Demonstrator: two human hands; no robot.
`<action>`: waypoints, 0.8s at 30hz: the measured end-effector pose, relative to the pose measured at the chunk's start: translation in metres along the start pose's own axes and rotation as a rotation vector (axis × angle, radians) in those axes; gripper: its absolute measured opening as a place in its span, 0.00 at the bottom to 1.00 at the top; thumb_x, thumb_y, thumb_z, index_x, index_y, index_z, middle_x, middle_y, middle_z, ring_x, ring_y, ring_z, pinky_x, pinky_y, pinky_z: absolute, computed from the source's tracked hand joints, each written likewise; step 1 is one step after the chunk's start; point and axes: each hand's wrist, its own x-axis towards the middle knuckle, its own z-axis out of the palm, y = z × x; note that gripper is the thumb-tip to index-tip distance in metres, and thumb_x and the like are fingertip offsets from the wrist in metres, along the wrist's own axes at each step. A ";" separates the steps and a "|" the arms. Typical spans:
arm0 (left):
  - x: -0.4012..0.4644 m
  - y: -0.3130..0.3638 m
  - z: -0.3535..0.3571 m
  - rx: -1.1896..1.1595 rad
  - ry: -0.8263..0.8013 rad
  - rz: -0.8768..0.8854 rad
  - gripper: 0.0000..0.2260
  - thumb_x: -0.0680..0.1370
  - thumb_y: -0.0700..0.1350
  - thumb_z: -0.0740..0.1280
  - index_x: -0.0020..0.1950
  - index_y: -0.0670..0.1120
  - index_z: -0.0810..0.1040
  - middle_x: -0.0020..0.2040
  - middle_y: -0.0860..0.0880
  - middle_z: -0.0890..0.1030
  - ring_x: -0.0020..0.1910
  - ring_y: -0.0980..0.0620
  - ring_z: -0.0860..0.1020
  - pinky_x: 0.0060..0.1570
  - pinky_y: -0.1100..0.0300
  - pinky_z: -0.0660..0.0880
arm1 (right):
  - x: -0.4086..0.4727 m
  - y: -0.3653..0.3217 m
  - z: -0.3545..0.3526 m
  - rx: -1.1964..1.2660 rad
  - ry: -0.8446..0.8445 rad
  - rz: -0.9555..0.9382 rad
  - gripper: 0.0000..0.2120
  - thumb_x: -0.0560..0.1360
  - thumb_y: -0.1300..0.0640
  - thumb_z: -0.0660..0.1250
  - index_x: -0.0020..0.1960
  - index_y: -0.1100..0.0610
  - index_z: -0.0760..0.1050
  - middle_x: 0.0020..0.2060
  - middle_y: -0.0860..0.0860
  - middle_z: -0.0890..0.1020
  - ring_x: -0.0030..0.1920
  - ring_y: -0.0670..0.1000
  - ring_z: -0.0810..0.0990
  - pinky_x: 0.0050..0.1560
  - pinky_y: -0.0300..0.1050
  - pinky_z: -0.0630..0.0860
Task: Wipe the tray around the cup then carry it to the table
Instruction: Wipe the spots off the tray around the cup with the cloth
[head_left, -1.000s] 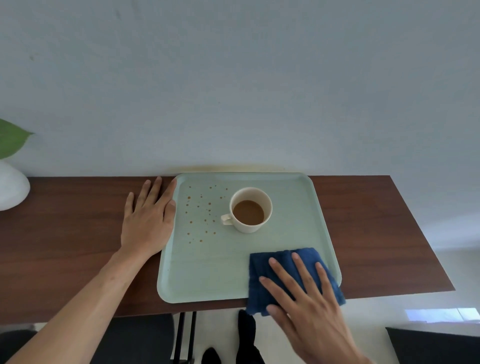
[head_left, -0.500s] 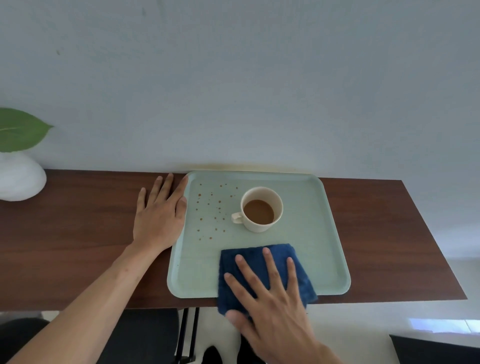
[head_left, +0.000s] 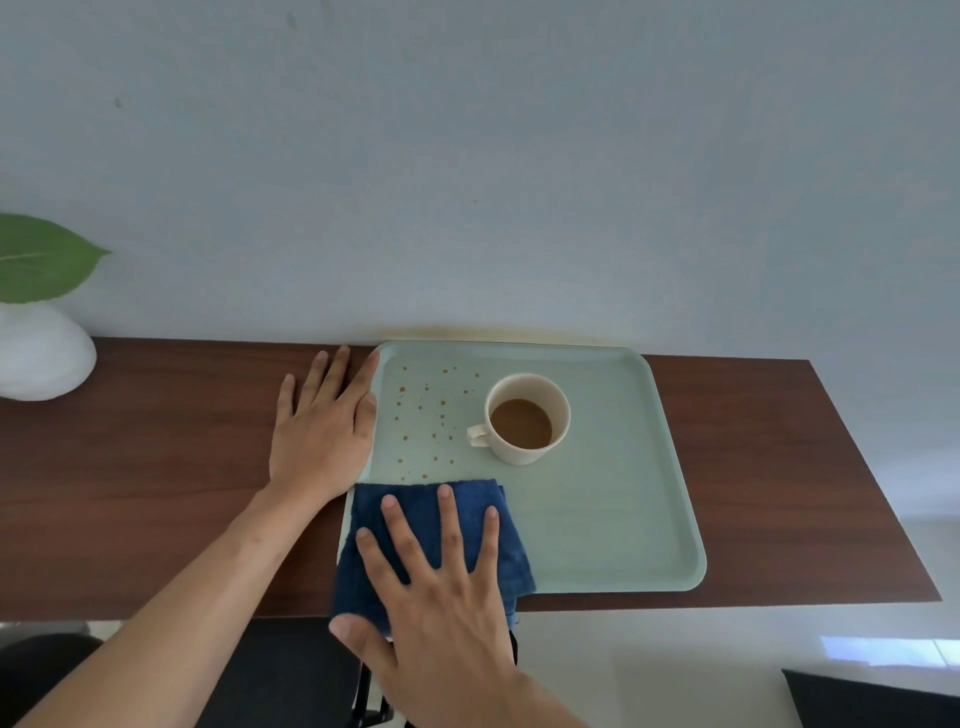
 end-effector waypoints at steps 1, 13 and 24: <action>0.000 0.000 0.000 0.000 -0.002 0.000 0.26 0.85 0.56 0.41 0.85 0.62 0.47 0.86 0.51 0.54 0.85 0.50 0.48 0.82 0.41 0.46 | 0.002 -0.001 0.000 0.006 0.009 0.004 0.35 0.82 0.26 0.46 0.80 0.45 0.66 0.83 0.50 0.63 0.82 0.69 0.51 0.71 0.84 0.54; 0.000 0.000 -0.002 -0.004 -0.007 0.001 0.26 0.84 0.56 0.41 0.85 0.62 0.48 0.86 0.52 0.54 0.85 0.51 0.47 0.82 0.42 0.46 | 0.023 0.006 -0.003 0.064 0.026 0.006 0.36 0.83 0.27 0.41 0.83 0.45 0.60 0.85 0.48 0.56 0.83 0.67 0.42 0.74 0.79 0.37; -0.001 -0.001 -0.003 -0.013 -0.016 0.007 0.26 0.85 0.57 0.40 0.84 0.63 0.47 0.86 0.51 0.54 0.85 0.51 0.47 0.82 0.42 0.45 | -0.007 0.046 -0.008 0.038 0.034 0.023 0.31 0.84 0.30 0.45 0.81 0.43 0.63 0.83 0.46 0.60 0.84 0.59 0.50 0.76 0.73 0.45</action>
